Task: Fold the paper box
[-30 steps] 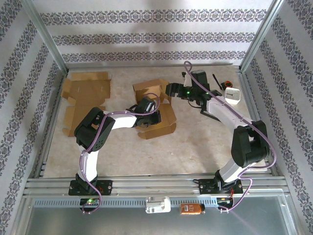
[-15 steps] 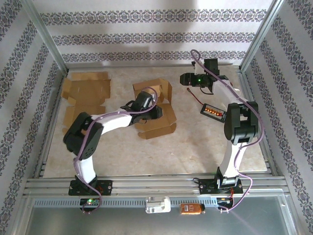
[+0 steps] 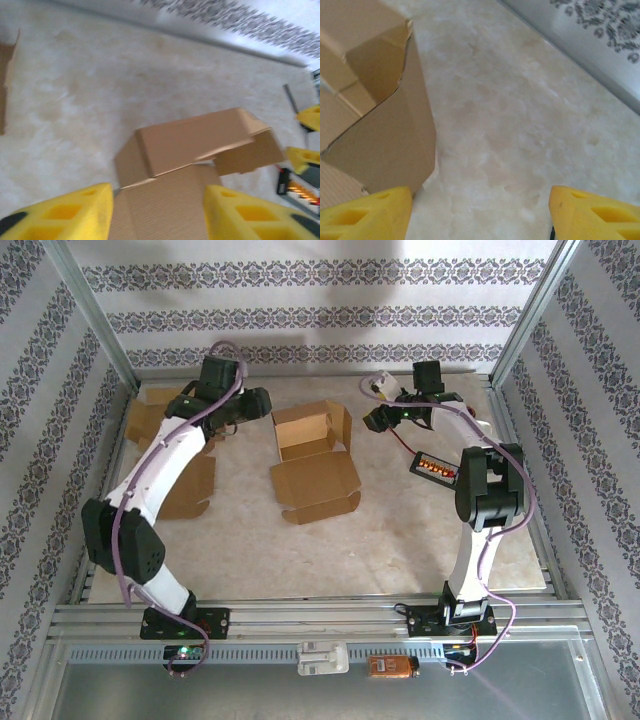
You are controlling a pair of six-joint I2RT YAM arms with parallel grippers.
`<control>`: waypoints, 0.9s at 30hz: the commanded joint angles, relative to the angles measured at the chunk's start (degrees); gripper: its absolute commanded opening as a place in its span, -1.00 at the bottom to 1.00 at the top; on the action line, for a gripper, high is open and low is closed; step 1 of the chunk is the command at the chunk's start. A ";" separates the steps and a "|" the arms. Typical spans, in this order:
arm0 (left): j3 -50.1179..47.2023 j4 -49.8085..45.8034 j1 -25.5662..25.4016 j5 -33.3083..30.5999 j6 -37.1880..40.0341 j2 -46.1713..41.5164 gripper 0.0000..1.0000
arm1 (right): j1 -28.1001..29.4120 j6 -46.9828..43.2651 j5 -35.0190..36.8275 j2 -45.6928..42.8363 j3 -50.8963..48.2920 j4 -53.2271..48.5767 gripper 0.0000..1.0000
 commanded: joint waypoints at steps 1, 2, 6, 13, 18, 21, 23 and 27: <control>-1.93 -0.47 1.34 10.90 -3.21 2.31 0.23 | 0.84 -12.05 -2.26 3.76 3.95 -3.78 0.43; -2.17 0.95 1.85 12.06 -4.36 3.05 0.30 | 1.07 -13.03 -2.07 4.69 5.45 -5.17 0.42; -2.63 6.03 2.44 14.12 -5.95 5.32 0.45 | 2.24 -16.10 0.24 7.43 8.93 -7.37 0.40; -2.56 10.74 2.67 14.26 -6.76 10.82 0.56 | 4.38 -19.87 -0.93 10.57 13.25 -10.10 0.29; -2.47 11.21 2.76 15.05 -5.61 13.27 0.40 | 5.63 -21.87 -0.95 11.93 15.35 -12.54 0.23; -2.47 11.36 2.77 16.67 -5.39 14.24 0.30 | 6.29 -22.54 -0.84 12.29 16.02 -13.79 0.22; -2.50 11.17 2.75 17.20 -5.21 14.75 0.26 | 6.73 -22.78 -0.85 12.56 16.66 -14.50 0.22; -2.63 11.61 2.62 18.10 -5.30 15.36 0.20 | 7.95 -22.97 -0.93 13.39 18.77 -16.60 0.20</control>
